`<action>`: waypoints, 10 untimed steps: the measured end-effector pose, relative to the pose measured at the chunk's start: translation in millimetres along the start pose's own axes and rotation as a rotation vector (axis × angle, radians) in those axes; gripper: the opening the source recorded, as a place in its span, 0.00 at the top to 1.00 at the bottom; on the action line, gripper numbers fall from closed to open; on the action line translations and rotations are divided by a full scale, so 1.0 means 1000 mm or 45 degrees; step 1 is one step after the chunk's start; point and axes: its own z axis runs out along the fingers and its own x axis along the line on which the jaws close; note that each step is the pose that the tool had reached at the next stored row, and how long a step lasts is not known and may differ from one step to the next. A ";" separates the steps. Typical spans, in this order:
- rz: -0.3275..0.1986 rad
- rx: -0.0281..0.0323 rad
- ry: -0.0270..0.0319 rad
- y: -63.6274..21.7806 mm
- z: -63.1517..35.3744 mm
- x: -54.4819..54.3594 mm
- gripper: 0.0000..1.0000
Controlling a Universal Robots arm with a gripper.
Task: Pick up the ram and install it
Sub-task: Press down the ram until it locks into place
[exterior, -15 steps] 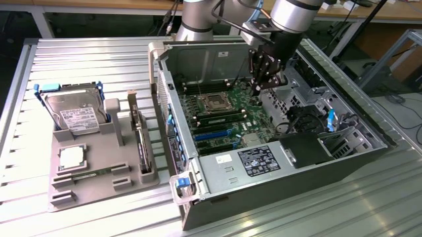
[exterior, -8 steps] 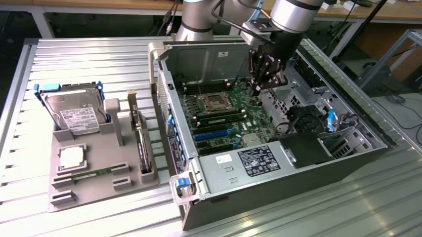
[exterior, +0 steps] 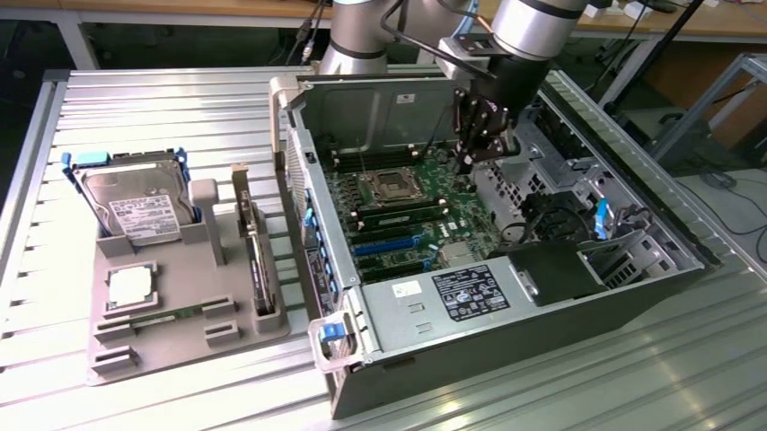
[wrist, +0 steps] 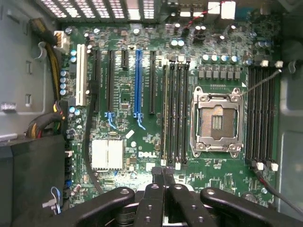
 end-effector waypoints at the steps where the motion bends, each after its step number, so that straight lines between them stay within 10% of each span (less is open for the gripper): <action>1: 0.040 -0.0006 -0.0023 0.0000 0.0001 0.000 0.89; 10: 0.445 -0.0071 -0.0255 -0.0001 0.0014 0.000 0.89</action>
